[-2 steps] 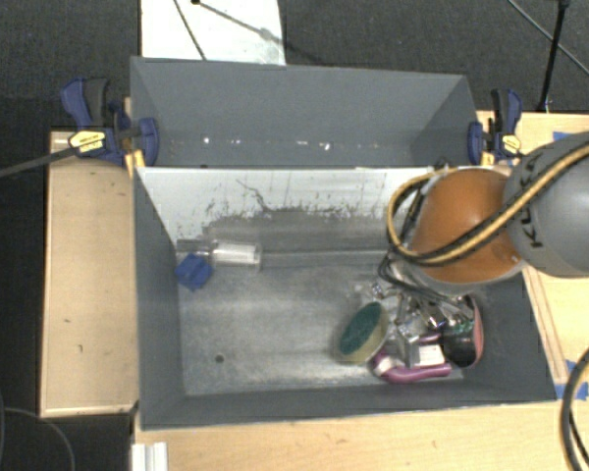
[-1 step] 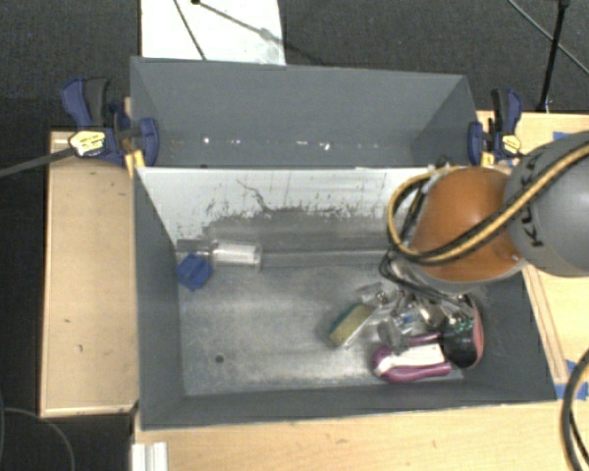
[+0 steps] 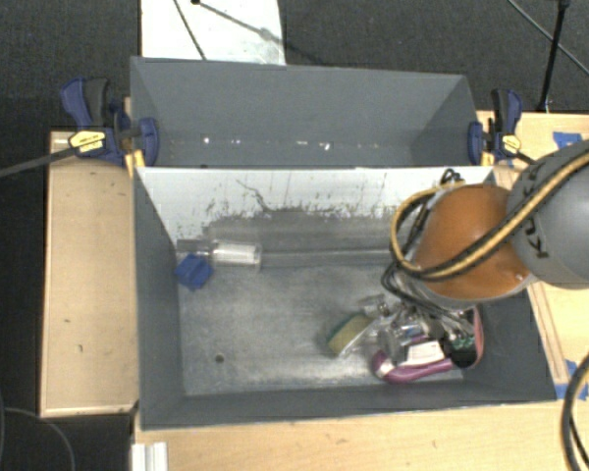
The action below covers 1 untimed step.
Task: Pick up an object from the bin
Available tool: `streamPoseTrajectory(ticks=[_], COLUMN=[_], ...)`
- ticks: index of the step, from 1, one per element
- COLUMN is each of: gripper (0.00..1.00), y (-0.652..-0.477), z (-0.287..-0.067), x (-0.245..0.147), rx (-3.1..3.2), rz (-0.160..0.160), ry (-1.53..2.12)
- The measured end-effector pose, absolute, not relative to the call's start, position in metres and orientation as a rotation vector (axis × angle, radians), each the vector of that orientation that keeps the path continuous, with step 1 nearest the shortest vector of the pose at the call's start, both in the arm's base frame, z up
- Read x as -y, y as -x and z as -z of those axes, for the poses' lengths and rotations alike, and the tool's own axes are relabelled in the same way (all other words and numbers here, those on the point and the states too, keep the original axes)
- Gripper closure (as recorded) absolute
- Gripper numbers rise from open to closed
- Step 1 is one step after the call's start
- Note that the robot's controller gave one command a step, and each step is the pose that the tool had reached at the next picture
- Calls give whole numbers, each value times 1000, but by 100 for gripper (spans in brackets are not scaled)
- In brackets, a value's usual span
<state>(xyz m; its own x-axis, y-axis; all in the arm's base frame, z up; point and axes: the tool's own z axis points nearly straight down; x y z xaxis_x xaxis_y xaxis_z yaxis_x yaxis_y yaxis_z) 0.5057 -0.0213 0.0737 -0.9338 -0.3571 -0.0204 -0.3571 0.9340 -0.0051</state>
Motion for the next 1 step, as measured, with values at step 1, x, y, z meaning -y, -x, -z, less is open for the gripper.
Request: streamPoseTrajectory(ticks=[1], gripper=[100], y=[-504], z=[-217], x=[13], rx=[-3090], rz=[3], ry=[508])
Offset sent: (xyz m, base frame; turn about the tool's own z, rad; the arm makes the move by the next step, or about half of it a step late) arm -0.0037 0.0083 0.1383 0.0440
